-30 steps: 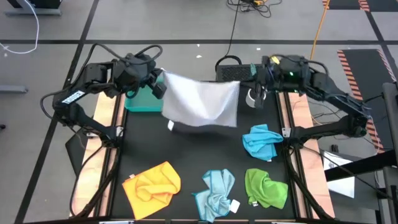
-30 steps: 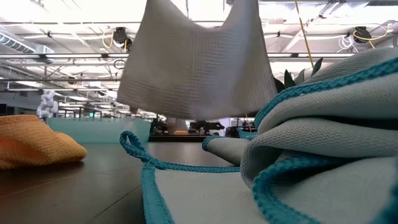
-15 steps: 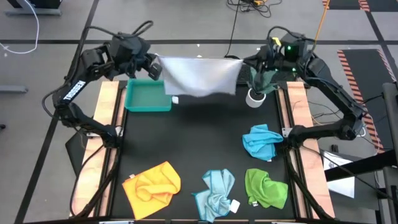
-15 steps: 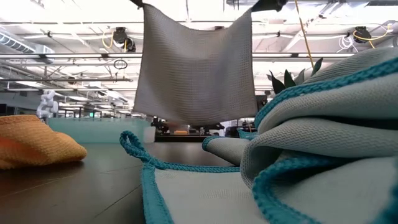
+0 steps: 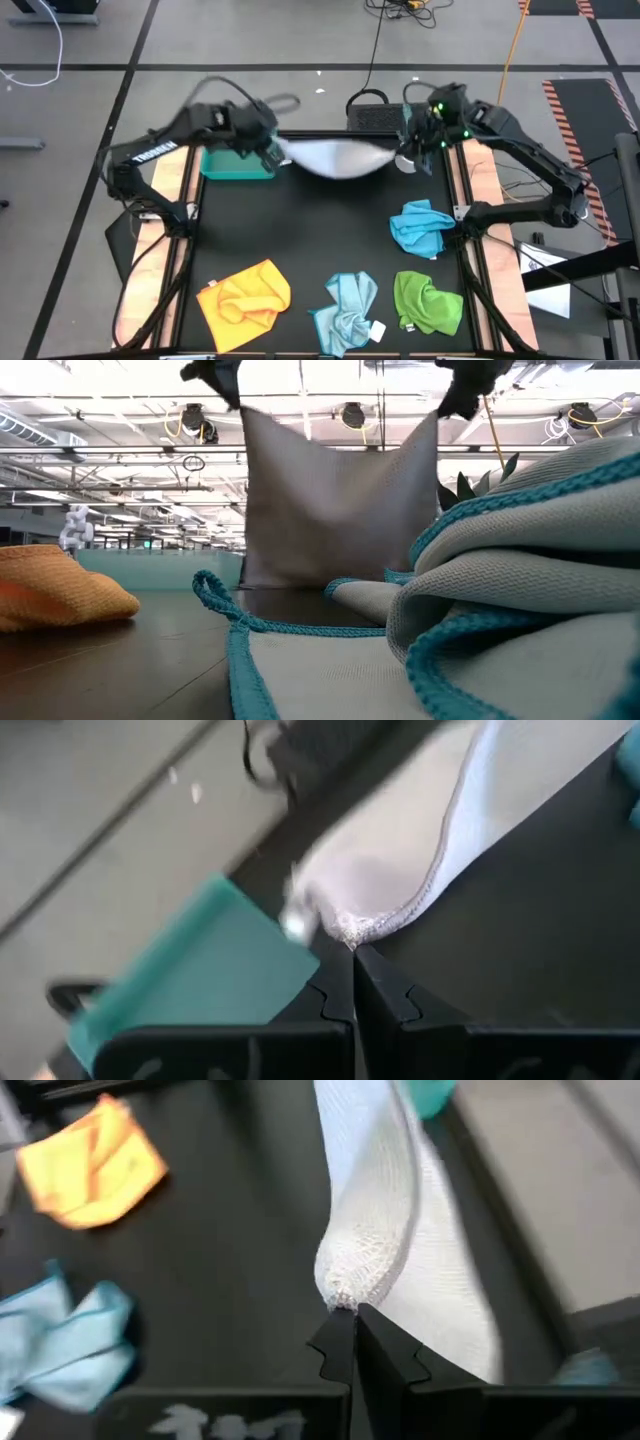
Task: Fold microfiber towels
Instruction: Fold the gray microfiber towel
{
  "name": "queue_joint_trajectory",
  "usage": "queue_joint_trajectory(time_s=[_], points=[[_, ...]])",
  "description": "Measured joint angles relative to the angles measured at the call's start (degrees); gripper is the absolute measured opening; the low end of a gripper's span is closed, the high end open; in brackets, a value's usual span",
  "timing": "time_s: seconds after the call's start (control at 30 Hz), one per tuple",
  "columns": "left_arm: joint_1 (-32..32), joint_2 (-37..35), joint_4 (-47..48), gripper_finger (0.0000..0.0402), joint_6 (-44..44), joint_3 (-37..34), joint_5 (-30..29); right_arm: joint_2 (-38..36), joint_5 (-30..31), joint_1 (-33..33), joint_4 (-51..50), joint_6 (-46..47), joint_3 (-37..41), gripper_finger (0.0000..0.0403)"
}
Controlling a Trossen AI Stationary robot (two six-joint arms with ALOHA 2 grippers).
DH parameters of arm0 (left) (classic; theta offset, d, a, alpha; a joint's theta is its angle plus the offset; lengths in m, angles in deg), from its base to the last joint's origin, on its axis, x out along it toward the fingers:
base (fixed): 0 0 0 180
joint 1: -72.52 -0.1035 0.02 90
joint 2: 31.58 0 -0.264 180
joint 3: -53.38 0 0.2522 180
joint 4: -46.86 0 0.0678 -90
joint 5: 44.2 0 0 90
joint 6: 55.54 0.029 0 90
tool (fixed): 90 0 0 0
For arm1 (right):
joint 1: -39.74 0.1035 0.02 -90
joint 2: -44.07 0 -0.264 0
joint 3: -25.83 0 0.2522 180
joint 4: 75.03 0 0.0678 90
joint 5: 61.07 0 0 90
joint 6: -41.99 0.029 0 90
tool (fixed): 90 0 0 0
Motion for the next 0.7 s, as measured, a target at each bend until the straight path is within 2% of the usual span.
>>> queue_joint_trajectory(time_s=[0.27,0.57,0.7], points=[[10.2,-0.5,1.0,0.0000,-11.4,-11.0,1.7,-7.4,-0.6,10.1,2.2,11.4,13.6,0.0000],[21.2,-0.5,-0.4,0.0000,-25.5,-14.7,2.9,-14.3,-0.4,22.9,24.8,29.2,35.3,0.0000],[25.2,-0.5,-1.9,0.0000,-31.9,-16.9,3.0,-15.1,1.4,27.5,32.5,35.5,40.9,0.0000]])
